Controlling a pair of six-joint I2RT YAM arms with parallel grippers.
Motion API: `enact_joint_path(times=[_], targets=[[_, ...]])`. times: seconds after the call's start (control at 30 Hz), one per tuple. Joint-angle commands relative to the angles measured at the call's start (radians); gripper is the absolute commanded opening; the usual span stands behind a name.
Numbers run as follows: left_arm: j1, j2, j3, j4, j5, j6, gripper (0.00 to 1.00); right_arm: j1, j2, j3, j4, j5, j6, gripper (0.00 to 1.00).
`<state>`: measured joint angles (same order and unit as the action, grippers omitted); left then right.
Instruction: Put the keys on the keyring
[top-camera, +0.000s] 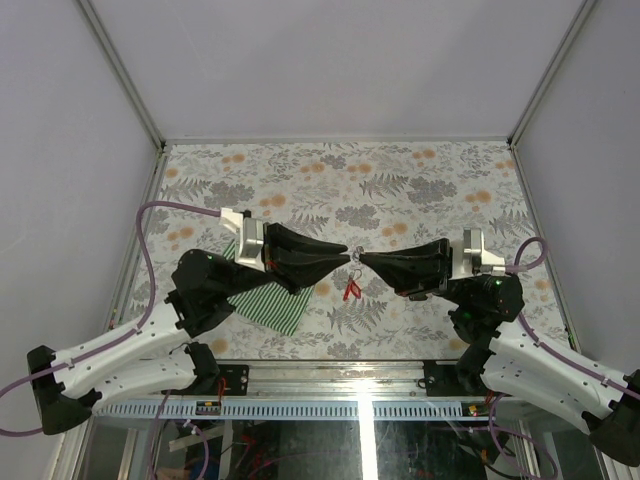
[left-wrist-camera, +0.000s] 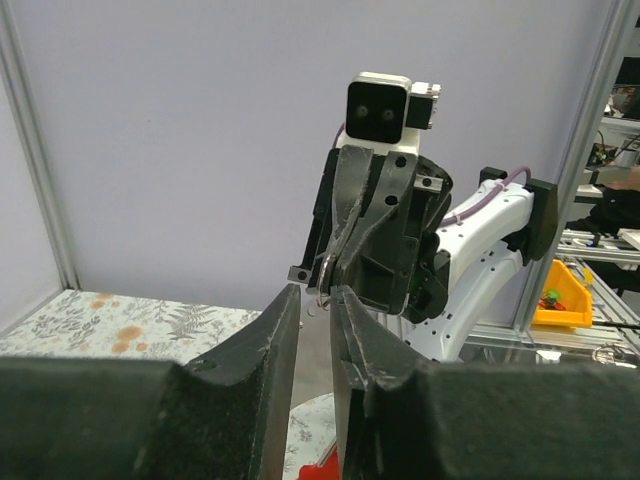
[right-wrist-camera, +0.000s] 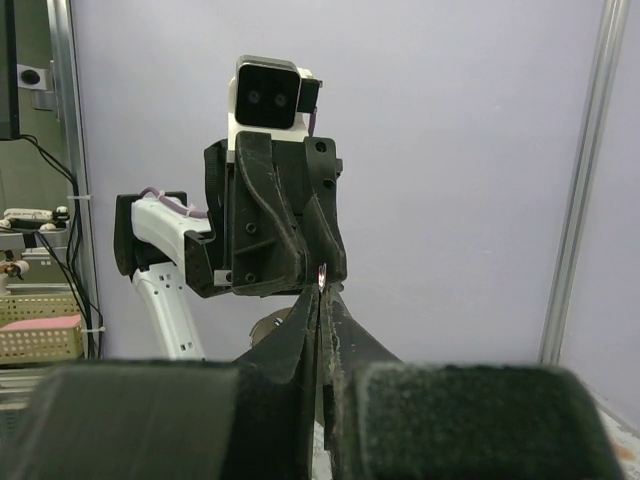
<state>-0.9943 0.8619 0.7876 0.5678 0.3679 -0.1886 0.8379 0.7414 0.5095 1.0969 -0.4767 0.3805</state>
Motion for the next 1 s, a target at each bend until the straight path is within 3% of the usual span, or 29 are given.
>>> enact_joint_path(times=[0.0,0.47,0.97], targets=[[-0.006,-0.003,0.001,0.102,0.055,-0.022,0.2,0.004,-0.014,0.062,0.072,-0.013,-0.014,0.0],[-0.006,0.027,-0.003,0.143,0.09,-0.046,0.22,0.004,-0.008,0.077,0.073,-0.042,-0.011,0.0],[-0.004,0.062,0.024,0.168,0.123,-0.06,0.18,0.005,-0.005,0.088,0.044,-0.067,-0.007,0.0]])
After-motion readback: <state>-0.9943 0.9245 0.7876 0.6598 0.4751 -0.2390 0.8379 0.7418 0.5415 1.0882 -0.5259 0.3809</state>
